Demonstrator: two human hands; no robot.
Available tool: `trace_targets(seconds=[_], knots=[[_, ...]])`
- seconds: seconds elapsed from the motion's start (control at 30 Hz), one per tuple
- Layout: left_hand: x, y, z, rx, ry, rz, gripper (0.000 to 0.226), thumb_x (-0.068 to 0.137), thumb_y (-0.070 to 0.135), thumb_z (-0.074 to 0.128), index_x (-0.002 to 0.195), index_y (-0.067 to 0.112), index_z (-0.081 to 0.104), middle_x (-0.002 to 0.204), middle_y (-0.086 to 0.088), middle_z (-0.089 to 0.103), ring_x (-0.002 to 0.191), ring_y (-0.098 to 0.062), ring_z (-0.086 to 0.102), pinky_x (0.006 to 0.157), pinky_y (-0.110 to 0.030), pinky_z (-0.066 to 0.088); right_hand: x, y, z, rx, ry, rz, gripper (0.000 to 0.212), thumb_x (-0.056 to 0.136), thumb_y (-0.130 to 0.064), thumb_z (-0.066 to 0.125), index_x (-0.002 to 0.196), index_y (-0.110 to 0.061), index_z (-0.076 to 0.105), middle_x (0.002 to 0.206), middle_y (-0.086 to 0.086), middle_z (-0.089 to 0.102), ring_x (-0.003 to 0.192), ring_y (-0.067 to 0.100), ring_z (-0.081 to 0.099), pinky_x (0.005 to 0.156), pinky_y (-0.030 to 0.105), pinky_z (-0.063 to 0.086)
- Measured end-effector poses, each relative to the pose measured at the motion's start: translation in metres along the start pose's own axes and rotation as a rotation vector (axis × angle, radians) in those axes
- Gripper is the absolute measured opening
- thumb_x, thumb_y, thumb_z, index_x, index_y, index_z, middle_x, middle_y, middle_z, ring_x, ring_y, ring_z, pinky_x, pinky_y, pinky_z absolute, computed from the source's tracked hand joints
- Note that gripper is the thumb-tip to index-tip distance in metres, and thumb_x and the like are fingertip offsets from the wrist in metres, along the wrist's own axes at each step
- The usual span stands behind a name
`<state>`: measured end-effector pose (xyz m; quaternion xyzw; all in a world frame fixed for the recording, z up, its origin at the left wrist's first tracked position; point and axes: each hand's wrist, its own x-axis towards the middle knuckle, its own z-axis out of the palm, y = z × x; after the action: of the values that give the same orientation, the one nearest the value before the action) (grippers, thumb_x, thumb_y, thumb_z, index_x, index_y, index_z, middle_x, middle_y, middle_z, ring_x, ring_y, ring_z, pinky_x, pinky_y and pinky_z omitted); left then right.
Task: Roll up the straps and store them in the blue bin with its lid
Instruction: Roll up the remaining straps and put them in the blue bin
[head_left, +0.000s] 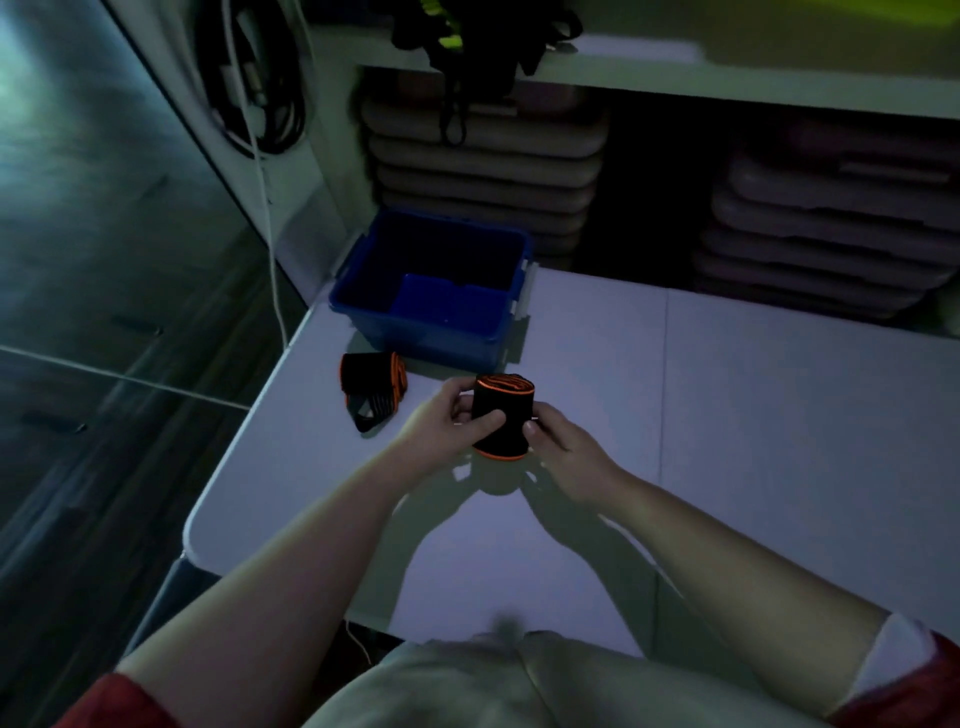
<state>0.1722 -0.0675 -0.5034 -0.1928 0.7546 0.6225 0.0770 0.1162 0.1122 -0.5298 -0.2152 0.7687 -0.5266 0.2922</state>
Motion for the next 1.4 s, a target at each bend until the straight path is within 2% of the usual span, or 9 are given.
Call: trace_targets(seconds=[0.13, 0.27, 0.37, 0.5, 0.63, 0.8, 0.97, 1.1, 1.4], knots=[[0.003, 0.019, -0.050, 0.142, 0.078, 0.098, 0.058, 0.071, 0.051, 0.074, 0.120, 0.023, 0.057, 0.110, 0.006, 0.069, 0.102, -0.011, 0.065, 0.093, -0.040, 0.053, 0.029, -0.039, 0.011, 0.007, 0.037, -0.091, 0.019, 0.099, -0.020, 0.050, 0.114, -0.029, 0.056, 0.110, -0.008, 0.064, 0.104, 0.010, 0.060, 0.093, 0.027, 0.046], [0.011, 0.045, -0.094, 0.103, 0.155, 0.208, 0.045, 0.073, 0.045, 0.073, 0.112, 0.024, 0.062, 0.105, 0.001, 0.070, 0.099, -0.015, 0.067, 0.092, -0.045, 0.053, 0.066, -0.093, 0.010, 0.036, 0.061, -0.175, 0.018, 0.095, -0.014, 0.057, 0.106, -0.028, 0.059, 0.098, -0.013, 0.065, 0.084, -0.011, 0.061, 0.078, 0.015, 0.047], [0.024, 0.064, -0.125, 0.072, 0.143, 0.258, 0.046, 0.075, 0.040, 0.075, 0.115, 0.023, 0.062, 0.110, 0.000, 0.070, 0.104, -0.016, 0.066, 0.096, -0.046, 0.051, 0.094, -0.120, 0.009, 0.137, -0.019, -0.178, 0.026, 0.094, -0.012, 0.057, 0.116, -0.026, 0.055, 0.120, -0.009, 0.062, 0.101, -0.002, 0.063, 0.087, 0.034, 0.054], [0.048, 0.081, -0.154, 0.050, 0.085, 0.305, 0.049, 0.074, 0.043, 0.071, 0.117, 0.021, 0.062, 0.112, 0.000, 0.071, 0.108, -0.017, 0.065, 0.100, -0.047, 0.048, 0.130, -0.145, 0.009, 0.128, -0.092, -0.238, 0.065, 0.091, -0.017, 0.063, 0.146, -0.030, 0.033, 0.144, -0.007, 0.046, 0.131, 0.001, 0.045, 0.098, 0.027, 0.049], [0.076, 0.081, -0.176, 0.000, 0.012, 0.304, 0.033, 0.089, 0.021, 0.065, 0.120, 0.011, 0.060, 0.115, -0.009, 0.068, 0.110, -0.021, 0.063, 0.101, -0.043, 0.048, 0.166, -0.162, 0.006, 0.020, -0.077, -0.214, 0.060, 0.086, -0.022, 0.071, 0.139, -0.033, 0.044, 0.132, -0.007, 0.056, 0.119, 0.011, 0.058, 0.081, 0.034, 0.059], [0.108, 0.078, -0.192, 0.016, -0.067, 0.316, 0.031, 0.092, 0.004, 0.058, 0.123, 0.006, 0.057, 0.107, -0.003, 0.066, 0.098, -0.003, 0.062, 0.087, -0.018, 0.049, 0.199, -0.165, 0.007, -0.048, -0.129, -0.191, 0.047, 0.085, -0.021, 0.072, 0.124, -0.027, 0.046, 0.116, -0.001, 0.058, 0.098, 0.020, 0.068, 0.069, 0.042, 0.061], [0.139, 0.063, -0.201, 0.094, -0.034, 0.326, 0.036, 0.084, 0.012, 0.071, 0.114, 0.029, 0.063, 0.110, 0.002, 0.069, 0.105, -0.009, 0.064, 0.100, -0.030, 0.049, 0.223, -0.144, 0.016, -0.153, 0.004, -0.248, 0.038, 0.083, -0.014, 0.071, 0.111, -0.022, 0.047, 0.101, -0.003, 0.059, 0.082, 0.011, 0.066, 0.063, 0.028, 0.058], [0.167, 0.052, -0.216, 0.484, 0.228, 0.384, 0.044, 0.082, 0.026, 0.073, 0.124, 0.020, 0.062, 0.121, 0.001, 0.063, 0.111, -0.010, 0.057, 0.094, -0.013, 0.037, 0.247, -0.114, 0.015, -0.328, 0.093, -0.294, 0.042, 0.083, -0.018, 0.071, 0.114, -0.028, 0.044, 0.101, -0.011, 0.059, 0.087, 0.000, 0.058, 0.068, 0.011, 0.041], [0.195, 0.018, -0.214, 0.642, 0.315, 0.217, 0.048, 0.092, 0.026, 0.056, 0.139, 0.019, 0.046, 0.139, -0.004, 0.046, 0.123, -0.019, 0.050, 0.100, -0.020, 0.032, 0.317, -0.058, 0.039, -1.185, -0.136, -0.410, 0.047, 0.090, -0.001, 0.052, 0.135, -0.011, 0.044, 0.147, 0.018, 0.037, 0.123, 0.038, 0.040, 0.097, 0.042, 0.042]])
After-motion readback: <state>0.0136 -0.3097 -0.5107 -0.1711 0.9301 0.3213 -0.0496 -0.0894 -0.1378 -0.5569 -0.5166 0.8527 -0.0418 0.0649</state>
